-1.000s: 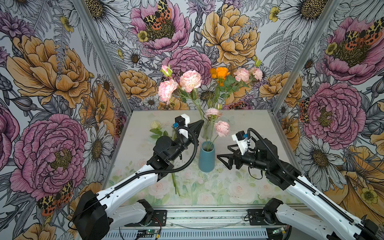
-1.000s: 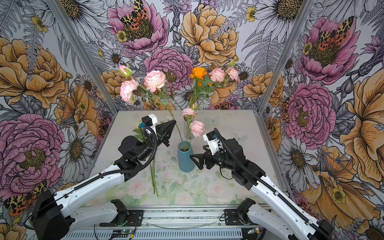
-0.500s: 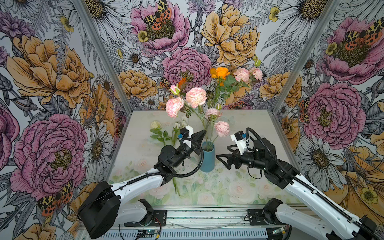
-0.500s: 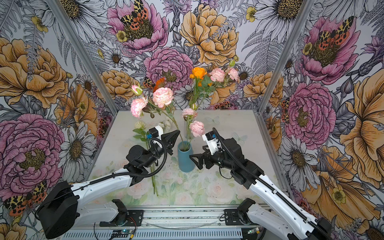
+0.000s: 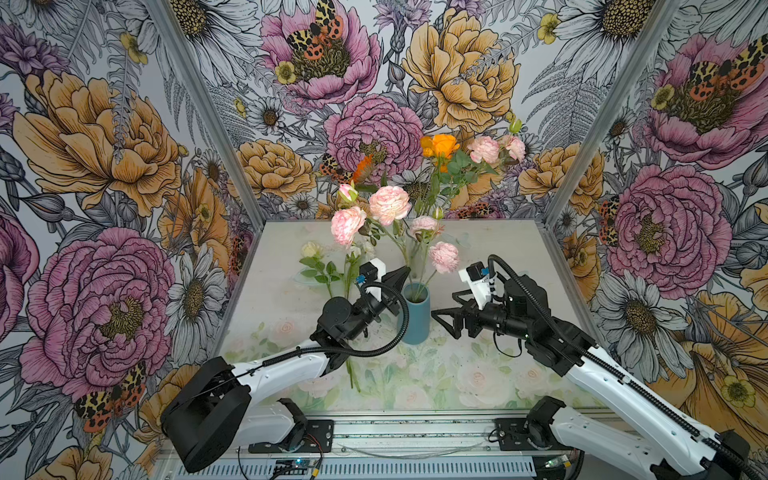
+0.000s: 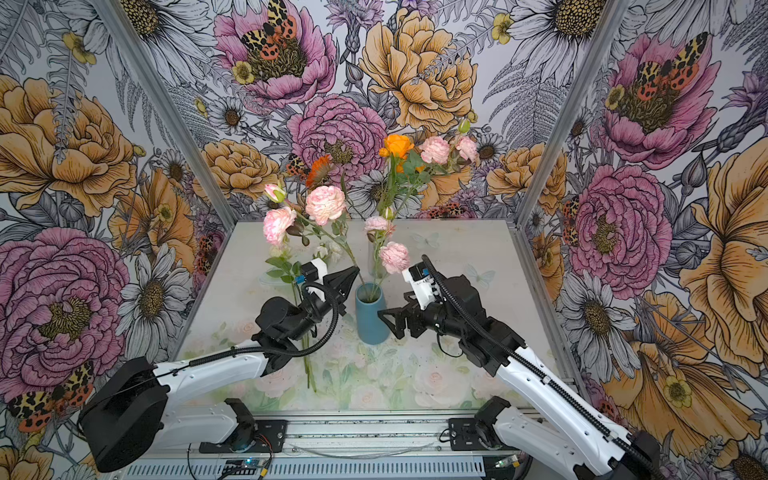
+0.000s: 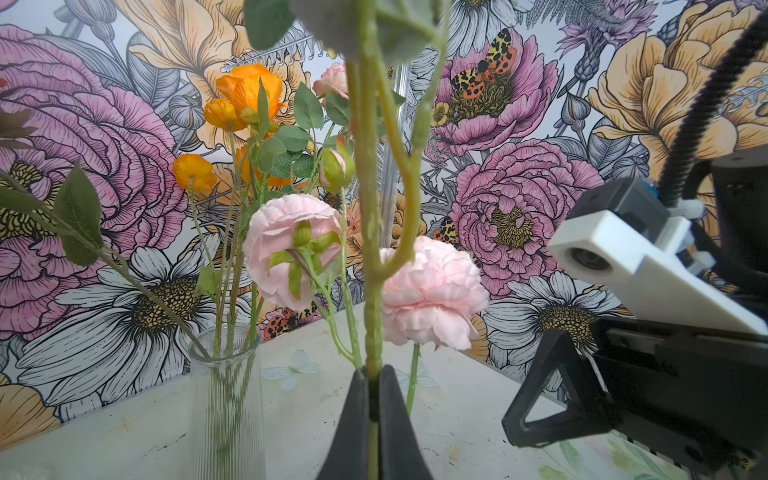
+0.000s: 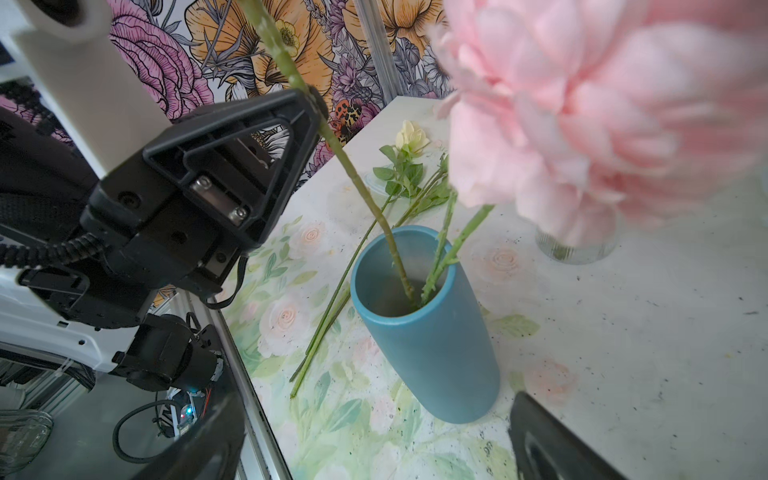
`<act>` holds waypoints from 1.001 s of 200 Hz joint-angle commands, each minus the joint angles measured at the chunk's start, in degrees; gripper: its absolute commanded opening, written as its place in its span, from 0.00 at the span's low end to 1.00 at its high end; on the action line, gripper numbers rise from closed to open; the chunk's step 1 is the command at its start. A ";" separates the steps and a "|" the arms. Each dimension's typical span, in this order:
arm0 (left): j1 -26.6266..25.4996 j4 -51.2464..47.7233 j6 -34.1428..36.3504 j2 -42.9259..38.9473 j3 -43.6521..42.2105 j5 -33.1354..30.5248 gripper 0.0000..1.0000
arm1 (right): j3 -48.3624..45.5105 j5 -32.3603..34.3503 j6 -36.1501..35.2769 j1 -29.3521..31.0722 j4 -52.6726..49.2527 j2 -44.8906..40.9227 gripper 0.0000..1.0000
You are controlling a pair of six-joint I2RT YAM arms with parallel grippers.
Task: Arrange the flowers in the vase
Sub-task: 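Carry the pink carnation over the teal vase with the left gripper, then lower the carnation stem into the teal vase with the left gripper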
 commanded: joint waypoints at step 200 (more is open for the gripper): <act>-1.51 -6.24 1.96 -1.47 -0.73 -2.91 0.62 | 0.39 -1.08 -0.97 0.47 2.03 0.46 1.00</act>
